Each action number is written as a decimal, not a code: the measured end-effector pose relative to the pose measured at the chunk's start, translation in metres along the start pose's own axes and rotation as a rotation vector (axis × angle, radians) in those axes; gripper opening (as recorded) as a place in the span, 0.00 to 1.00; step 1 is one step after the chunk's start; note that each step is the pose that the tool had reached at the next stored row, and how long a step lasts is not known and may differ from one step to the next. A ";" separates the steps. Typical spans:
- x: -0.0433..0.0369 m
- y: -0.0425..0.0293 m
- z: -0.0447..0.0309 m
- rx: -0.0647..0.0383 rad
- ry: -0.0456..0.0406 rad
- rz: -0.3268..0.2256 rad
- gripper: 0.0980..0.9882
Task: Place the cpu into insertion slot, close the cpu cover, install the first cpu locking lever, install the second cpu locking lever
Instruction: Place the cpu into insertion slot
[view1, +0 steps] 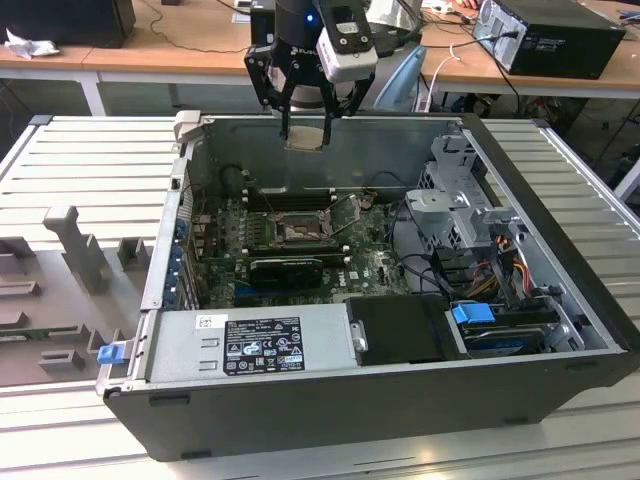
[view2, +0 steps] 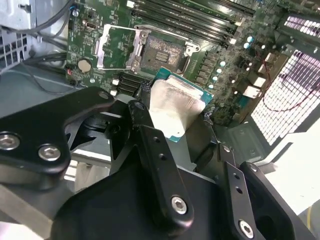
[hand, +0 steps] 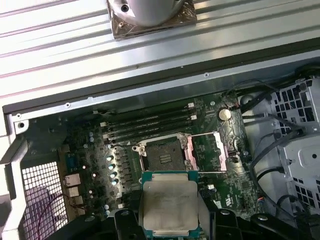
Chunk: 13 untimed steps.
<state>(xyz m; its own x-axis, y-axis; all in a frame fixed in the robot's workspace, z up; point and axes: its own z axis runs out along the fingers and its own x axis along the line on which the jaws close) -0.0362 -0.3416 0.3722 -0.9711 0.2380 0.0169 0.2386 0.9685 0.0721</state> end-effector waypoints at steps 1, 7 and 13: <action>-0.0001 0.0000 0.0006 0.000 -0.0017 0.022 0.48; -0.0001 -0.0003 0.0018 0.000 -0.0070 0.095 0.48; -0.0001 -0.0003 0.0020 -0.002 -0.0119 0.162 0.48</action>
<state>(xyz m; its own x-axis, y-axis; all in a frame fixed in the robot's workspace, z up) -0.0361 -0.3418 0.3702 -0.9197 0.3923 0.0166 0.3924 0.9171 0.0709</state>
